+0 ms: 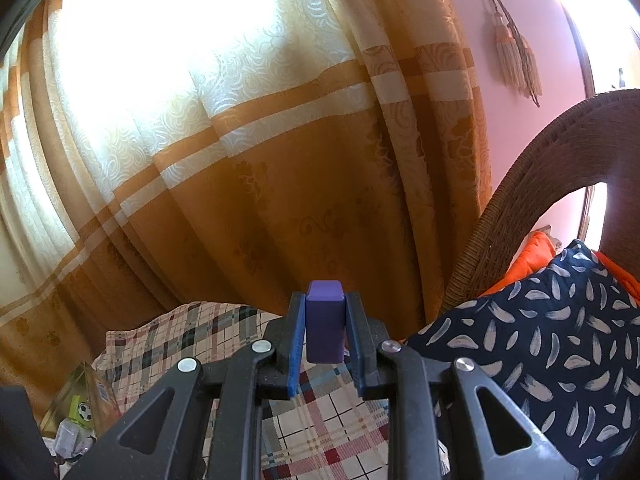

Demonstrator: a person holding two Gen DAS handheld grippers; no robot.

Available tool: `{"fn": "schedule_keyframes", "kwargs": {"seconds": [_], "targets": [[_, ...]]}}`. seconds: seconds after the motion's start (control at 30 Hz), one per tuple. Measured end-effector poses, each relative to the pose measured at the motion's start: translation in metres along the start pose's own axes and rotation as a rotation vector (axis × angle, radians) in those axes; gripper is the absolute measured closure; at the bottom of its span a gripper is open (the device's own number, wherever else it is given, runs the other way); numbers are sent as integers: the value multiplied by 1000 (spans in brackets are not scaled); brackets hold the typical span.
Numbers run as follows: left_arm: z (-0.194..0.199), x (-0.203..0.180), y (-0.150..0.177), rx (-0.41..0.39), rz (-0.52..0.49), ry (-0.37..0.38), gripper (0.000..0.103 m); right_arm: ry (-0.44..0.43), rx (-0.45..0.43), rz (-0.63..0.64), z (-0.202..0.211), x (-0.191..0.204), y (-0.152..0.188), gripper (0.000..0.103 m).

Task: Organize rigid objects
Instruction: 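Grasp the red Lego brick with the left tool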

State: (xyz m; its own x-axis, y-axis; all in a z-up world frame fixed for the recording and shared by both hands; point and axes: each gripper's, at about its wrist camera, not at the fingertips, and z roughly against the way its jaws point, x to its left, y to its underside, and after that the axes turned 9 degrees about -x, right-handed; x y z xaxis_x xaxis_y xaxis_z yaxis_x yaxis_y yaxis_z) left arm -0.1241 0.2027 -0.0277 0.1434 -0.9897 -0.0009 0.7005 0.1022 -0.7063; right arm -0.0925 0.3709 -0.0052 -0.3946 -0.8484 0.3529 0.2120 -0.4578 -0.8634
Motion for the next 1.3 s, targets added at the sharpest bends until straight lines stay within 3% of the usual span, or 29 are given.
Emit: {"fn": "schedule_keyframes", "kwargs": {"seconds": [0.37, 0.47, 0.57, 0.67, 0.73, 0.83, 0.87, 1.07, 1.23, 1.3], "targets": [[-29, -6, -17, 48, 45, -6, 15, -9, 6, 4, -1, 3, 1, 81], [-34, -10, -24, 37, 58, -16, 14, -9, 11, 2, -2, 3, 1, 81], [-36, -9, -27, 9, 66, -14, 19, -10, 15, -2, -3, 2, 1, 81], [-33, -7, -25, -21, 64, -15, 30, -10, 17, -4, -3, 2, 1, 81], [-30, -4, -25, -36, 61, -9, 51, -10, 18, -4, -3, 2, 1, 81], [-29, -1, -27, -30, 40, 9, 70, -10, 18, -3, -3, 2, 2, 81], [-29, 1, -27, -29, 35, 16, 72, -11, 18, -2, -3, 2, 2, 81], [-18, 10, -19, -28, 0, 125, 73, -12, 8, 18, -2, 5, 3, 81], [-2, 24, -7, -50, -36, 338, 73, -13, -4, 45, 1, 10, 3, 81], [6, 30, -3, -67, -45, 389, 73, -13, -7, 47, 1, 11, 3, 81]]}}
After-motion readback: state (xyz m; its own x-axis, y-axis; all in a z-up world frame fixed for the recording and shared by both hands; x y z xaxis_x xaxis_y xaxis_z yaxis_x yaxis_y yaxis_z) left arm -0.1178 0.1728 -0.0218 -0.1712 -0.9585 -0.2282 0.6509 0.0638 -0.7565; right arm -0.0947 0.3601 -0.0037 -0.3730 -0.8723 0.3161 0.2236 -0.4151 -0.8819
